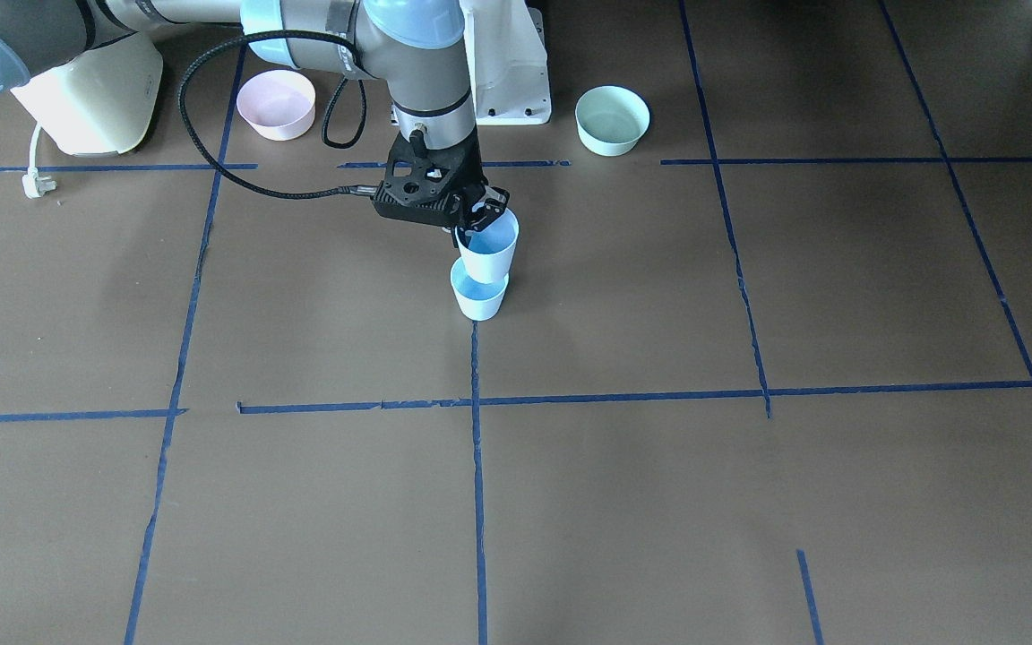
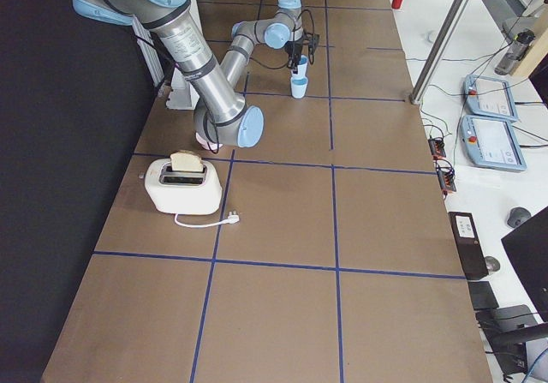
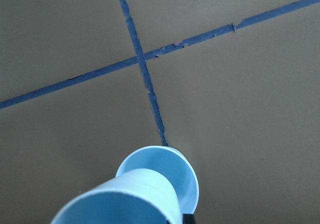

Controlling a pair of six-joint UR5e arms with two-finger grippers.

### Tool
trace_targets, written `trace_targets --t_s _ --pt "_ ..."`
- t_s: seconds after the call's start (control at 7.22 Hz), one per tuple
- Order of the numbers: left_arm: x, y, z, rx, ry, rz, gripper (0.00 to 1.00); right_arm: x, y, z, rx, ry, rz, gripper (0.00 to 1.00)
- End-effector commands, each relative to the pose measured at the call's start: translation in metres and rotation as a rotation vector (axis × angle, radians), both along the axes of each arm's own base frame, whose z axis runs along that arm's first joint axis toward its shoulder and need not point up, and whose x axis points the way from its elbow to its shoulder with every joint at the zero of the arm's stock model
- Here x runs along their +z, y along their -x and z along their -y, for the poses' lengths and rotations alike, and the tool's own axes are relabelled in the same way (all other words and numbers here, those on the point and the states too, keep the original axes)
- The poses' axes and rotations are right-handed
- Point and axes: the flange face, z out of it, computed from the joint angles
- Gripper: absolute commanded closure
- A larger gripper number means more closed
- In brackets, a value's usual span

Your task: Stack blue cups with both arms

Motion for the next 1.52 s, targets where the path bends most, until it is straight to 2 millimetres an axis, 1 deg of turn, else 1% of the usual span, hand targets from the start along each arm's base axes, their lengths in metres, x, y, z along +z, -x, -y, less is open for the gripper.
trace_targets --t_s 0.0,0.14,0.69,0.83,0.97,1.11,1.25,1.38 --pt "-0.001 -0.001 0.001 0.001 -0.001 -0.002 0.0 0.01 0.005 0.002 0.005 -0.007 -0.025 0.97" --pt "-0.001 -0.001 0.001 0.001 -0.001 -0.002 0.0 0.019 0.013 -0.008 -0.005 0.002 -0.034 0.01" --pt "-0.003 -0.001 0.004 0.0 -0.005 -0.001 0.0 0.014 0.012 -0.008 -0.01 -0.014 -0.028 0.0" --pt "-0.005 -0.007 0.007 0.008 0.0 -0.003 0.0 0.013 0.005 -0.004 -0.017 -0.019 -0.02 0.0" --pt "-0.008 -0.02 0.011 0.014 0.021 0.001 0.0 0.021 -0.02 0.015 -0.081 -0.027 -0.007 0.0" --pt "-0.008 -0.026 0.013 0.011 0.037 0.007 0.0 0.052 -0.071 0.044 -0.146 -0.024 0.006 0.0" --pt "-0.008 -0.027 0.013 0.007 0.044 0.009 0.0 0.094 -0.131 0.064 -0.22 -0.073 0.002 0.0" --pt "-0.008 -0.027 0.013 0.006 0.045 0.009 0.0 0.141 -0.192 0.081 -0.298 -0.13 -0.008 0.0"
